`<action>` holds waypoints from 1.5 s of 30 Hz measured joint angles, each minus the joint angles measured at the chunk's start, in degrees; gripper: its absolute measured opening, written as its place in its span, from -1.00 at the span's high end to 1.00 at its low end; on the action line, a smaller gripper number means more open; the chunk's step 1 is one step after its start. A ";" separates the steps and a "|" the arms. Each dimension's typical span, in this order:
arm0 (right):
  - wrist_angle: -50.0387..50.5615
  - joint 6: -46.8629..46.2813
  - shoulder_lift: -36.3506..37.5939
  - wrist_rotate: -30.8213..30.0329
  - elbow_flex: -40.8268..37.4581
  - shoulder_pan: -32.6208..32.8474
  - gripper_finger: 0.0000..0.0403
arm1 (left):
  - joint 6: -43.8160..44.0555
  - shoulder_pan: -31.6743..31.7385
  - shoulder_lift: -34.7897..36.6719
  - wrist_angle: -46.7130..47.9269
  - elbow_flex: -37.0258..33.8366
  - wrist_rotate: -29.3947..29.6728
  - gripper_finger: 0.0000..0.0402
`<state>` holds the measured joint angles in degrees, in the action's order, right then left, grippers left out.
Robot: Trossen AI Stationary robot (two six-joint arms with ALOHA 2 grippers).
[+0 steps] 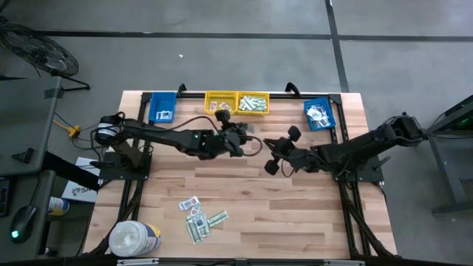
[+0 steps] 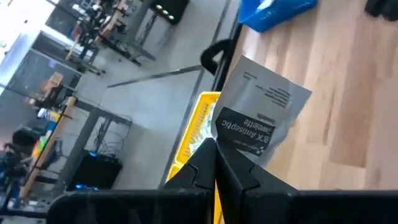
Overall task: Pick & Place First Aid Supplies
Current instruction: Put the black towelette pack into the right blue bin
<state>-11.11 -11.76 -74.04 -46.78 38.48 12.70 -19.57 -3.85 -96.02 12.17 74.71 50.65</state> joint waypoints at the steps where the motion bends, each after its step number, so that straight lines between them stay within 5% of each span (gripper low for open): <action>1: -0.86 0.06 -0.16 0.24 0.06 -0.49 0.89 | 0.12 0.32 0.61 -1.73 -1.39 -0.02 1.00; 15: -14.40 2.81 -5.43 13.52 0.02 -8.73 0.06 | 0.01 0.85 4.99 -15.53 -10.70 -2.10 1.00; 21: -19.31 4.22 -6.62 13.25 0.04 -9.76 -0.05 | 0.41 0.85 4.99 -15.91 -10.77 -3.30 1.00; 35: -21.79 2.87 -6.62 20.35 0.04 -13.07 0.39 | 0.49 0.85 4.99 -18.21 -10.77 -7.70 1.00; 45: -21.25 4.27 -6.62 20.66 0.03 -13.10 0.96 | 0.37 0.85 4.99 -18.09 -10.77 -7.87 1.00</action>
<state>-32.36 -7.49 -80.66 -26.12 38.51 -0.39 -19.20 -3.01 -91.02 -5.92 63.94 42.78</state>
